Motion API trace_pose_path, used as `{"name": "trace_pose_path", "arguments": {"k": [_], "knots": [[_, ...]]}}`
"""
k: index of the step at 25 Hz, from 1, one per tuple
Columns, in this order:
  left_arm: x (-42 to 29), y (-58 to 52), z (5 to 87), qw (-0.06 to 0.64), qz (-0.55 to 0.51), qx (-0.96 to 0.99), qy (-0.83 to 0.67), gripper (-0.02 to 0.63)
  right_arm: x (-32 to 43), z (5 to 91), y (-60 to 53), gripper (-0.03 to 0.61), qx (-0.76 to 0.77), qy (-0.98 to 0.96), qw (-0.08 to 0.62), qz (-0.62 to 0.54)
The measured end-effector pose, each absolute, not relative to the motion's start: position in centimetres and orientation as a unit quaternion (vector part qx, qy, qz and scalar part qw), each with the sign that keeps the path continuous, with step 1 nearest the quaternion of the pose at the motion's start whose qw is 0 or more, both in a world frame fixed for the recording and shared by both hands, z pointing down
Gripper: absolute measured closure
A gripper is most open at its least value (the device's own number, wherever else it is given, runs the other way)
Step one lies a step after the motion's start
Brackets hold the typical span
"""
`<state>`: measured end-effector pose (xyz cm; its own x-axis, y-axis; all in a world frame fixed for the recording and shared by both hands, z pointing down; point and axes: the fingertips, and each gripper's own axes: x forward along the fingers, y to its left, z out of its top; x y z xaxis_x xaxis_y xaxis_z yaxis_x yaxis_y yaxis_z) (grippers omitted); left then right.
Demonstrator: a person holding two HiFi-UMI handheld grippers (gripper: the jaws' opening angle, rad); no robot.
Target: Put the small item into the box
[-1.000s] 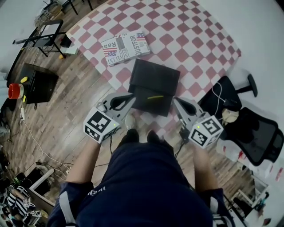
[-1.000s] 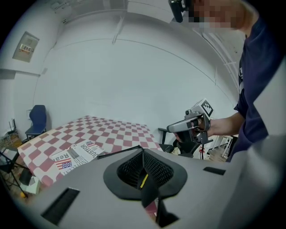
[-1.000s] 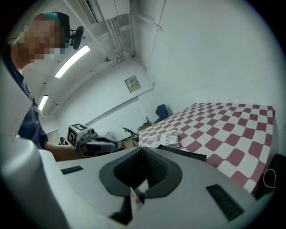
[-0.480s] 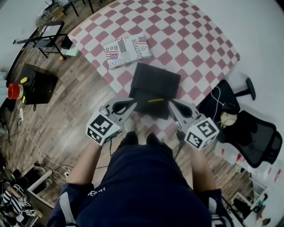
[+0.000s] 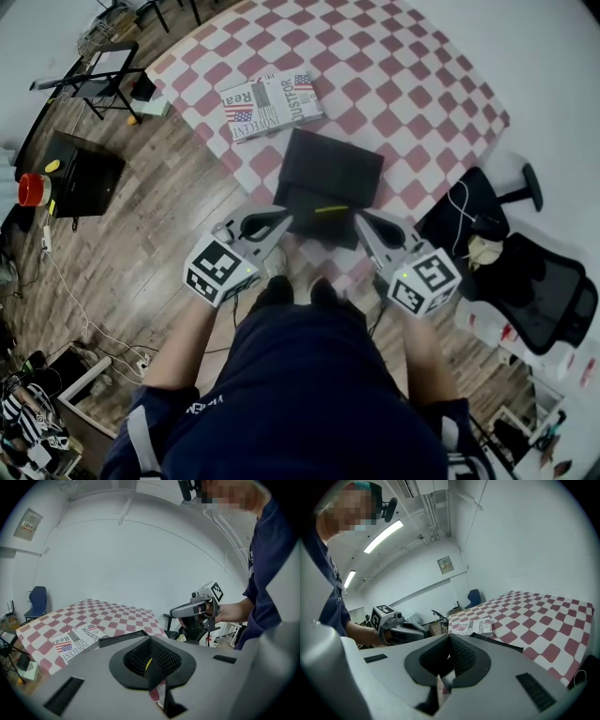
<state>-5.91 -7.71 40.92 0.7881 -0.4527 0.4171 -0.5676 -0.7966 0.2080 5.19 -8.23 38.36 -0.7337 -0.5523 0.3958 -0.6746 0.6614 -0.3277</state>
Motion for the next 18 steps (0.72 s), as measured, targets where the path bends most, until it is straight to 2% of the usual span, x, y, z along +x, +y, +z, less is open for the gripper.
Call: {"name": "trace_pose_path", "arguments": {"k": [18], "knots": [[-4.7,-7.2,40.6,0.158,0.178,0.933,-0.270,0.580,5.8,38.6,-7.3,0.563,0.336,-0.904,0.138,0.224]]}}
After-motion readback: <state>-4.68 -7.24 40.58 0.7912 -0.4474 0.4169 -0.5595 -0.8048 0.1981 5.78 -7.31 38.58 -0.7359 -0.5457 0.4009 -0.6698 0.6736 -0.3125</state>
